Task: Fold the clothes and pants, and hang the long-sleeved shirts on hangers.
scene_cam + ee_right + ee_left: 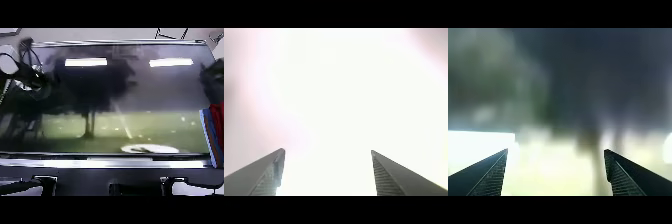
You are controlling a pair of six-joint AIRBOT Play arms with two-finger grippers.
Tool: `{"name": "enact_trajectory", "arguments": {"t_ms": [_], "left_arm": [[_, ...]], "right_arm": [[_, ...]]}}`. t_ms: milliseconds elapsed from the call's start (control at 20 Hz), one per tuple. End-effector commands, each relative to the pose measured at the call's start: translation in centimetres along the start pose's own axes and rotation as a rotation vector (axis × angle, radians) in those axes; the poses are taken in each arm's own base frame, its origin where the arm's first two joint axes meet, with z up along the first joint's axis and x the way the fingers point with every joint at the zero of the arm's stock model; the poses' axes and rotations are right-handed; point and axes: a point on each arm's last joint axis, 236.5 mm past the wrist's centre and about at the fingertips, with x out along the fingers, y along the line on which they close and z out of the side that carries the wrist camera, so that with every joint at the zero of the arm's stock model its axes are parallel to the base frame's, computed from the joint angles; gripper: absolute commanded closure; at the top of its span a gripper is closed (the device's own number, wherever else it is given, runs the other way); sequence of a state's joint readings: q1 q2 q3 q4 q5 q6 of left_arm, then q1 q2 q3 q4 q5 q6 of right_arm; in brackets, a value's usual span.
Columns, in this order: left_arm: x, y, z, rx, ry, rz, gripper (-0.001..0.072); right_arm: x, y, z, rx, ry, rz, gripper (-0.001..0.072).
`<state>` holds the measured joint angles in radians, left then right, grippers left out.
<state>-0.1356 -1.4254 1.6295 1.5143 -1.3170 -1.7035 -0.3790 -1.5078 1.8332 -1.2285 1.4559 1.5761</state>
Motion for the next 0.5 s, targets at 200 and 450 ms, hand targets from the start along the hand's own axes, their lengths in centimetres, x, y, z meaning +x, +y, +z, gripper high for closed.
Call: {"name": "enact_trajectory", "arguments": {"t_ms": [200, 450], "left_arm": [[3.5, -1.3, -5.8, 0.049, 0.193, -0.009, -0.0008], [3.5, -1.3, -5.8, 0.049, 0.194, -0.009, -0.0009]], "right_arm": [[8.1, 4.2, -10.4, -0.105, 0.356, -0.090, 0.0015], [8.2, 4.2, -10.3, -0.106, 0.350, -0.091, 0.0015]]}}
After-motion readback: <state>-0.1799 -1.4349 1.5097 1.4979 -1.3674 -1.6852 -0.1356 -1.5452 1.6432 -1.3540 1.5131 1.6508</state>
